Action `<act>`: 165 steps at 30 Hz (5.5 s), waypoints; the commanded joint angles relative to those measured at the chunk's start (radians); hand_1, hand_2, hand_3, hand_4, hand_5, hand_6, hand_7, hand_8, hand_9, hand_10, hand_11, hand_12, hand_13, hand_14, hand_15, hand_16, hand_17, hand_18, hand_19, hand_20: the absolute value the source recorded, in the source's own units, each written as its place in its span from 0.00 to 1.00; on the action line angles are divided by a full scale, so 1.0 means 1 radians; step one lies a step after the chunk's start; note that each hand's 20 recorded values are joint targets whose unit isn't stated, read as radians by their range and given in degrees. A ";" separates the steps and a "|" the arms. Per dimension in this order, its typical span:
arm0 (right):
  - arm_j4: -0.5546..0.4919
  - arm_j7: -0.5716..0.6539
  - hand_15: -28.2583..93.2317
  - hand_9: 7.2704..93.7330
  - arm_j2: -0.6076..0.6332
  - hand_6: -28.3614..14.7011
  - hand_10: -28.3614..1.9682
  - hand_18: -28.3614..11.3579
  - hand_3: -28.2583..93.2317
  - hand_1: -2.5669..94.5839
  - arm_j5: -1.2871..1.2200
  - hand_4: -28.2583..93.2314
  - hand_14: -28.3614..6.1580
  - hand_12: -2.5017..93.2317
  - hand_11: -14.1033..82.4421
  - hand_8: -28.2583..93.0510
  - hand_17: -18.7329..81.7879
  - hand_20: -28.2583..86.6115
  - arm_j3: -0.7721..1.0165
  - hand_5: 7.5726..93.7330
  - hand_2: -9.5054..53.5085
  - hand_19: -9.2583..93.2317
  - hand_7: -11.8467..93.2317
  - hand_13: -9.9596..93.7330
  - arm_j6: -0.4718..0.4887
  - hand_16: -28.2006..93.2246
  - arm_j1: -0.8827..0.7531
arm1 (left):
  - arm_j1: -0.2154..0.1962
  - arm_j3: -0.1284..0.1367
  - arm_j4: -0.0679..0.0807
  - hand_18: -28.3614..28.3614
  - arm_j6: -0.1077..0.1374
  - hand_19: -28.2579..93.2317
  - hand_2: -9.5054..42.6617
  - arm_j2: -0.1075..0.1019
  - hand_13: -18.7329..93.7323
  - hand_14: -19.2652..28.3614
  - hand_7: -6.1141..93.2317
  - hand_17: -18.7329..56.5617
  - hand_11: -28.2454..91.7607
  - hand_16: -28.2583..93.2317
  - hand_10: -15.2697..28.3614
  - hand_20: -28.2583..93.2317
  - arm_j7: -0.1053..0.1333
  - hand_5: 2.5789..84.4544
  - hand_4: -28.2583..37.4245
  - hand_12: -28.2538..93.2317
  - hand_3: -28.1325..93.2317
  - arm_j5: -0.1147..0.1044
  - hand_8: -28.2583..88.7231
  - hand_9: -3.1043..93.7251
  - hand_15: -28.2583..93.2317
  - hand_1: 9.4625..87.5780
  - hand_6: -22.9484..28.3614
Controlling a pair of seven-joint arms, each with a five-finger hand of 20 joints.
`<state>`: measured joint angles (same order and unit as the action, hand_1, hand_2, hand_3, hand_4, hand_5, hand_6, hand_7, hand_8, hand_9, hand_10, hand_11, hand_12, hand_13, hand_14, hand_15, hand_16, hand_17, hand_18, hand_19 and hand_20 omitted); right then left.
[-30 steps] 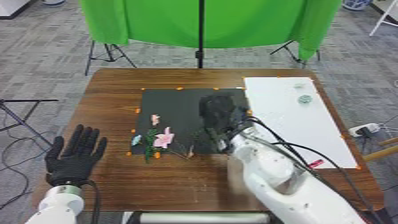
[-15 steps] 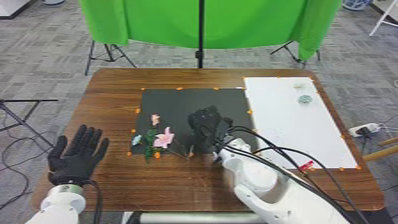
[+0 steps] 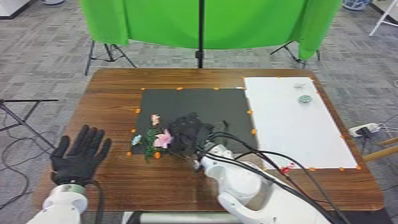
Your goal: Arrange flowers
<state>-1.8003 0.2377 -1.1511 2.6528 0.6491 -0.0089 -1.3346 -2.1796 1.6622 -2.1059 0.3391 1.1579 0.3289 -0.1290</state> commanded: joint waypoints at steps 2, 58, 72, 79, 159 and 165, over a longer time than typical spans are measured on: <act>-0.019 -0.005 0.58 0.75 -0.004 0.60 0.49 0.16 0.77 0.65 -0.033 0.00 0.65 0.36 0.35 0.18 0.55 0.47 0.024 0.69 0.00 0.95 0.37 0.76 0.028 0.52 -0.008 | -0.022 0.002 0.001 0.76 0.002 0.59 0.52 -0.003 0.45 0.76 0.17 0.15 0.43 0.16 0.73 0.37 0.002 0.58 0.00 0.32 0.87 -0.014 0.16 0.47 0.58 0.21 0.67; 0.345 0.297 0.42 0.39 0.154 0.58 0.40 0.18 0.93 0.48 -0.148 0.00 0.36 0.16 0.24 0.12 0.37 0.37 0.556 0.46 0.00 0.71 0.26 0.43 0.270 0.33 0.131 | -0.047 0.012 -0.025 0.76 -0.045 0.58 0.51 -0.002 0.45 0.76 0.17 0.15 0.43 0.16 0.73 0.36 0.010 0.58 0.00 0.32 0.87 -0.012 0.16 0.47 0.58 0.21 0.66; 0.403 0.223 0.47 0.57 0.137 0.64 0.44 0.22 0.90 0.58 -0.091 0.00 0.51 0.18 0.29 0.11 0.55 0.42 0.544 0.54 0.00 0.84 0.28 0.65 0.280 0.35 0.080 | -0.045 0.001 -0.021 0.76 -0.033 0.58 0.51 0.003 0.45 0.76 0.17 0.15 0.43 0.16 0.73 0.36 0.003 0.58 0.00 0.32 0.87 0.020 0.16 0.47 0.58 0.21 0.66; 0.413 0.220 0.49 0.78 0.142 0.66 0.57 0.25 0.76 0.69 -0.071 0.00 0.70 0.37 0.30 0.16 0.59 0.44 0.522 0.69 0.00 0.92 0.39 0.78 0.069 0.52 0.058 | -0.043 -0.014 -0.018 0.76 -0.039 0.58 0.51 0.011 0.45 0.76 0.17 0.15 0.43 0.16 0.73 0.36 -0.004 0.58 0.00 0.32 0.87 -0.008 0.16 0.47 0.58 0.21 0.66; 0.029 0.185 0.60 0.50 0.108 0.53 0.34 0.15 0.90 0.48 -0.179 0.00 0.44 0.18 0.28 0.14 0.50 0.42 0.417 0.50 0.00 0.93 0.23 0.60 0.041 0.34 0.031 | -0.036 -0.002 -0.018 0.76 -0.025 0.58 0.51 0.013 0.45 0.76 0.18 0.15 0.44 0.16 0.73 0.36 0.016 0.58 0.00 0.32 0.87 -0.074 0.16 0.48 0.58 0.21 0.66; 0.243 0.243 0.49 0.46 0.137 0.54 0.35 0.17 0.92 0.46 -0.181 0.00 0.37 0.17 0.27 0.13 0.42 0.37 0.454 0.51 0.00 0.79 0.25 0.49 -0.006 0.32 0.164 | -0.035 -0.008 -0.016 0.76 -0.041 0.58 0.51 0.008 0.45 0.76 0.18 0.15 0.44 0.16 0.73 0.36 0.020 0.58 0.00 0.32 0.87 -0.068 0.16 0.48 0.58 0.21 0.66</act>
<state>-1.7618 0.4100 -1.0631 2.4515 1.0359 0.0038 -1.3289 -2.2019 1.6671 -2.1260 0.3142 1.1627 0.3439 -0.1985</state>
